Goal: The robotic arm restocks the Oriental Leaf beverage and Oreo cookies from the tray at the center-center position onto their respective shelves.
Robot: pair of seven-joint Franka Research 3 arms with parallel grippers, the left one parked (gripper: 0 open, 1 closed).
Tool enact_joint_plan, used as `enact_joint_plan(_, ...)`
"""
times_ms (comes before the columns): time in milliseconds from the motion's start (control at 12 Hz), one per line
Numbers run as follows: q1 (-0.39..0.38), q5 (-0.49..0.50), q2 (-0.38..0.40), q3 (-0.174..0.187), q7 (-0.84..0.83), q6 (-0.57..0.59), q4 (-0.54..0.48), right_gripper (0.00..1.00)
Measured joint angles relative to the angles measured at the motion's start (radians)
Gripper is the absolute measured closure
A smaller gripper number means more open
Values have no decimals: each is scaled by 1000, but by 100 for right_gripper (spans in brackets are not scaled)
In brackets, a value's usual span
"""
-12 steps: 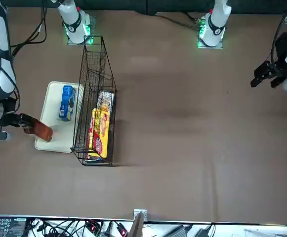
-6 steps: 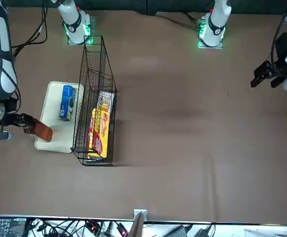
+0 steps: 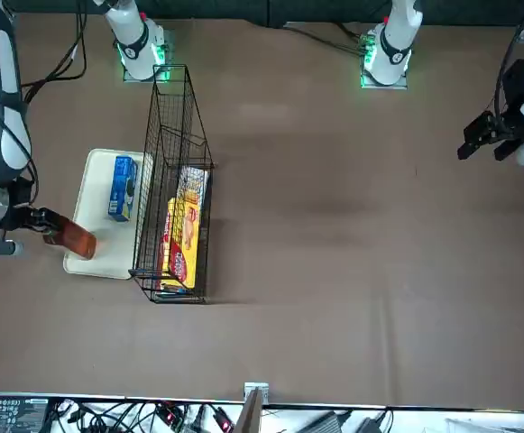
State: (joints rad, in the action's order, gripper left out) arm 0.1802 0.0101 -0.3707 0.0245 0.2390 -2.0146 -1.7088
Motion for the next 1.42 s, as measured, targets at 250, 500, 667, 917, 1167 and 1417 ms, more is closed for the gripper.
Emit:
enact_joint_plan(250, -1, -3, 6, 0, -23, 1, 0, 38)
enact_joint_plan(500, -2, -4, 7, -1, -31, 5, 0, 40)
enact_joint_plan(667, -2, -4, 9, -2, -33, 8, 0, 40)
enact_joint_plan(917, -4, 23, 22, -12, -72, 73, 26, 40)
enact_joint_plan(1167, -8, 99, 48, -12, -80, 169, 94, 40)
enact_joint_plan(1417, -5, 169, 78, -10, -82, 263, 157, 40)
